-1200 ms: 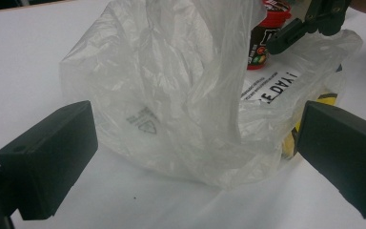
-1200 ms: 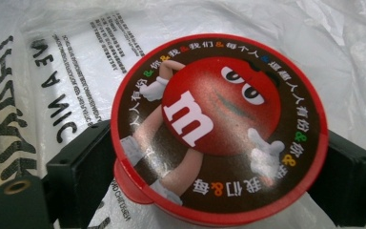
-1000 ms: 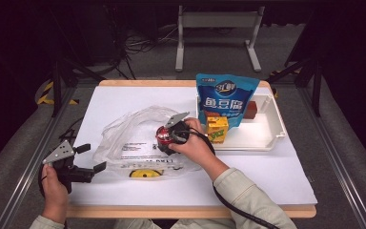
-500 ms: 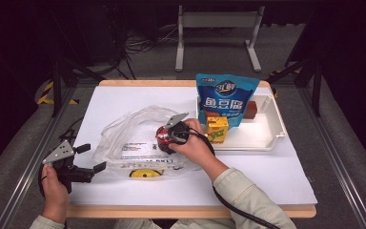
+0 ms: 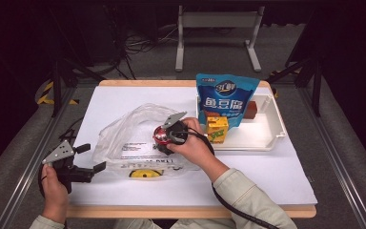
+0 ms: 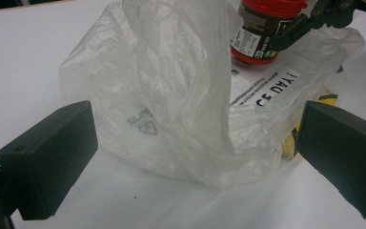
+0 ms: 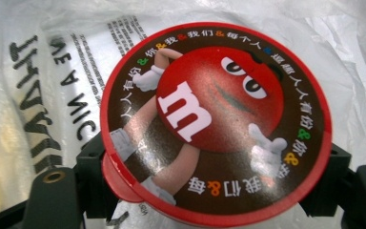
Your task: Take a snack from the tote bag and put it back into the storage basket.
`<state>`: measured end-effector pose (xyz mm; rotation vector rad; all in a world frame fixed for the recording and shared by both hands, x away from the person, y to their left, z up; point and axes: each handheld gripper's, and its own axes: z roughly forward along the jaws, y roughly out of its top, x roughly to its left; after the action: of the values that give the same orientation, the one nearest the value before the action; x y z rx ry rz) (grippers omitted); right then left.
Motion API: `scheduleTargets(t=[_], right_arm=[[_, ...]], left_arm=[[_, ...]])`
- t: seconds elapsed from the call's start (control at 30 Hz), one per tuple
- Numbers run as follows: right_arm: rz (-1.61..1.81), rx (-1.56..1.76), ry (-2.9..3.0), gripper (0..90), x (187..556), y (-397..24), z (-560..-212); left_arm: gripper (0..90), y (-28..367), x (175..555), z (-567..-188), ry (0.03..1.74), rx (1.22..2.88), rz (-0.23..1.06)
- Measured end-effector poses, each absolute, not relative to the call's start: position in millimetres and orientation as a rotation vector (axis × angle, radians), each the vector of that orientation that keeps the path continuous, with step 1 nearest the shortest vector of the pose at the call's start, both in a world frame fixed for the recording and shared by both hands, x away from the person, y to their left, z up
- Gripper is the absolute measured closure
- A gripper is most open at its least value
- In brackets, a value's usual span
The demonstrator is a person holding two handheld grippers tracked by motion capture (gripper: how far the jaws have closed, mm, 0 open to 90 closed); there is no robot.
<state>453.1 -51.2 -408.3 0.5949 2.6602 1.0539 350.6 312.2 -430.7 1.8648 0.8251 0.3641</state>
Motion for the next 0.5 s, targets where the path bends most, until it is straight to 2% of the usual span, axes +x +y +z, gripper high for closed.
scheduleTargets(t=[0.5], right_arm=[[1.098, 0.553, 2.642, 25.3, 444, -52, -380]], left_arm=[[0.7, 312, 350, -430, 0.825, 1.862, 0.366]])
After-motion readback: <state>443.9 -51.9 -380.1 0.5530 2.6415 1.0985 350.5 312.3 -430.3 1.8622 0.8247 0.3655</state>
